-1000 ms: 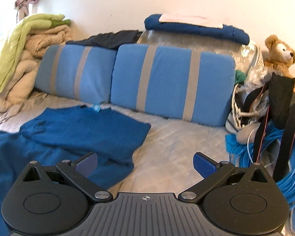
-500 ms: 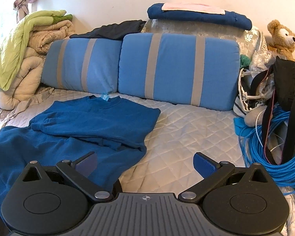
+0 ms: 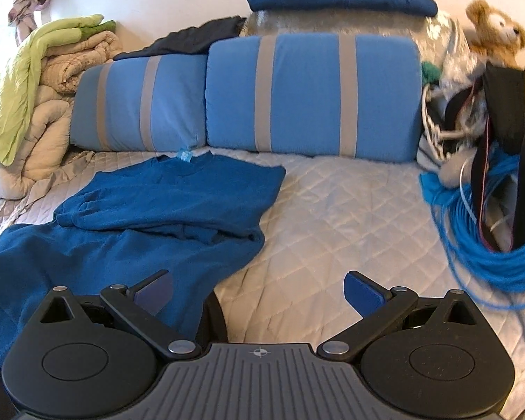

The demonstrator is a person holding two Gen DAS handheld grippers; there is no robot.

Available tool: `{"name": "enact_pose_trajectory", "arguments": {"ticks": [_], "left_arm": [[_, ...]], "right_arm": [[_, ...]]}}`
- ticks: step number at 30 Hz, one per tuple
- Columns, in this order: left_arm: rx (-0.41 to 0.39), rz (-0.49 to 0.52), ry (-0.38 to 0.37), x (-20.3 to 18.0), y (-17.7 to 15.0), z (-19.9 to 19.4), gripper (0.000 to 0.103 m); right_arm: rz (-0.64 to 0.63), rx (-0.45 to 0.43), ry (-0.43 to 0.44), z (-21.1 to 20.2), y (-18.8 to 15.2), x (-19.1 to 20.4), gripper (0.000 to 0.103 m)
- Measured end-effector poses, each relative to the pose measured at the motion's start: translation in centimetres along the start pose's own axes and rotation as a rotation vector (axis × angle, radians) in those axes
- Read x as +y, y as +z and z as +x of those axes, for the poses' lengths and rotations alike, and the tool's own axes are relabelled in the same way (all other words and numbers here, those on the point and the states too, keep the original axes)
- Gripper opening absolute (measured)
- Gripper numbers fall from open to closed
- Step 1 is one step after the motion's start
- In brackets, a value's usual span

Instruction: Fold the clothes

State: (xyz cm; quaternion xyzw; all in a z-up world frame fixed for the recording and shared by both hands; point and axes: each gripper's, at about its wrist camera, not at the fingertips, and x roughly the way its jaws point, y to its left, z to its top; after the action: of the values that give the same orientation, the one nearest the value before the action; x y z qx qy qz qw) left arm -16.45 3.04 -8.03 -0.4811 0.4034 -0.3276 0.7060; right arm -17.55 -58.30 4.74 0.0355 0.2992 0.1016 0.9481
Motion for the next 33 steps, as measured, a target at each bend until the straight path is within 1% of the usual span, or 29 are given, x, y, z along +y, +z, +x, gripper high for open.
{"name": "enact_pose_trajectory", "arguments": {"ticks": [3, 7, 10, 14, 19, 20, 21, 22, 24, 25, 27, 29, 33], "left_arm": [[0.002, 0.06, -0.007, -1.9, -0.2, -0.5, 0.007], [-0.051, 0.116, 0.006, -4.1, 0.1, -1.8, 0.006], [-0.071, 0.14, 0.034, -5.0, 0.3, -2.2, 0.006], [-0.069, 0.144, 0.077, -5.1, 0.3, -1.8, 0.006], [-0.056, 0.149, 0.094, -5.0, 0.4, -1.5, 0.006], [-0.052, 0.155, 0.1, -5.0, 0.4, -1.5, 0.006], [-0.048, 0.16, 0.107, -5.0, 0.4, -1.5, 0.006], [-0.044, 0.162, 0.112, -5.0, 0.4, -1.4, 0.006], [-0.041, 0.16, 0.121, -4.7, 0.4, -1.4, 0.006], [-0.042, 0.157, 0.128, -4.6, 0.3, -1.3, 0.006], [-0.044, 0.152, 0.139, -4.4, 0.3, -1.2, 0.007], [-0.046, 0.148, 0.147, -4.1, 0.3, -1.2, 0.007], [-0.05, 0.138, 0.155, -3.8, 0.3, -1.0, 0.007]], "right_arm": [[0.038, 0.025, 0.044, 0.3, -0.6, -0.3, 0.103], [0.113, 0.059, 0.125, 0.6, -1.5, -1.0, 0.103], [0.212, 0.087, 0.224, 1.0, -2.5, -1.9, 0.101], [0.347, 0.133, 0.348, 1.7, -4.3, -3.1, 0.093], [0.422, 0.215, 0.407, 2.2, -5.8, -2.8, 0.08], [0.435, 0.234, 0.421, 2.2, -6.1, -2.6, 0.076], [0.433, 0.252, 0.429, 2.1, -6.2, -2.2, 0.071], [0.425, 0.268, 0.429, 2.1, -6.3, -1.8, 0.069], [0.41, 0.295, 0.432, 1.9, -6.4, -1.0, 0.058], [0.403, 0.306, 0.436, 1.7, -6.5, -0.5, 0.056], [0.388, 0.315, 0.427, 1.6, -6.4, 0.2, 0.05], [0.374, 0.312, 0.42, 1.2, -6.2, 0.8, 0.046], [0.36, 0.306, 0.425, 0.6, -5.6, 1.8, 0.045]]}}
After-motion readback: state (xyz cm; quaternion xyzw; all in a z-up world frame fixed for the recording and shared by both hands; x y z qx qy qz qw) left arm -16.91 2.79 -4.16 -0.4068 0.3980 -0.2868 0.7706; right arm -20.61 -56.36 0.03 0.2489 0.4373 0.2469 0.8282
